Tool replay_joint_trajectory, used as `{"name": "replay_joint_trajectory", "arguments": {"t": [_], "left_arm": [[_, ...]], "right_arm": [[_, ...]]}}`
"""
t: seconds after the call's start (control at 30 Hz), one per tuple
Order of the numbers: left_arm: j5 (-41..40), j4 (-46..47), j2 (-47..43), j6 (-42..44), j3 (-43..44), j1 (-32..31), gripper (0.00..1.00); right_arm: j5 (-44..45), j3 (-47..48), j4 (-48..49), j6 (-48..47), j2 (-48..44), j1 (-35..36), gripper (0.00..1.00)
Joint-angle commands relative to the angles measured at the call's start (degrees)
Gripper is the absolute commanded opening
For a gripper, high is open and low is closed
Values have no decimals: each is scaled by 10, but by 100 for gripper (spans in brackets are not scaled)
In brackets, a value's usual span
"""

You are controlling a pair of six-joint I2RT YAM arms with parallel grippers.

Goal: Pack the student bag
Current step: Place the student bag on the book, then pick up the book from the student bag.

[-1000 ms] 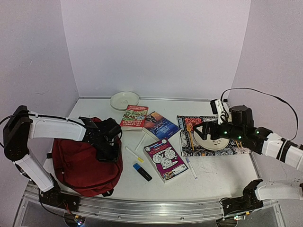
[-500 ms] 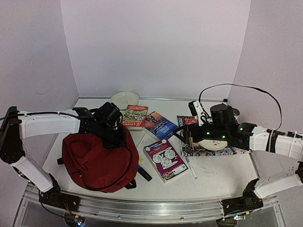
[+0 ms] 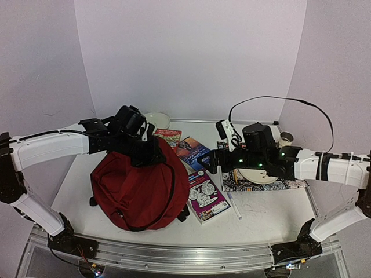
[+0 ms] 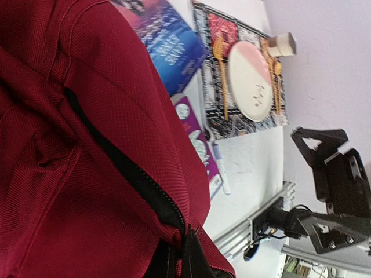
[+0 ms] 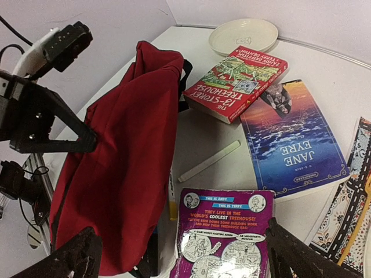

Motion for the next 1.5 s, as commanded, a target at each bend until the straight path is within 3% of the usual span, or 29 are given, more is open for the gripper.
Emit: {"name": "replay_joint_trajectory", "arguments": {"t": [0.0, 0.37, 0.5, 0.6, 0.77, 1.07, 1.47], "left_arm": [[63, 44, 0, 43, 36, -10, 0], [69, 84, 50, 120, 29, -76, 3], [56, 109, 51, 125, 10, -80, 14], [30, 111, 36, 126, 2, -80, 28], [-36, 110, -18, 123, -31, -72, 38], [-47, 114, -87, 76, -123, 33, 44], [9, 193, 6, 38, -130, 57, 41]], "right_arm": [[26, 37, 13, -15, 6, 2, 98], [32, 64, -5, -7, 37, 2, 98], [27, 89, -16, 2, 66, 2, 98], [19, 116, -31, 13, 97, 2, 98], [10, 176, -81, 26, 159, 2, 98], [-18, 265, -159, 30, 266, -6, 98], [-57, 330, -187, 19, 370, -28, 98]]}}
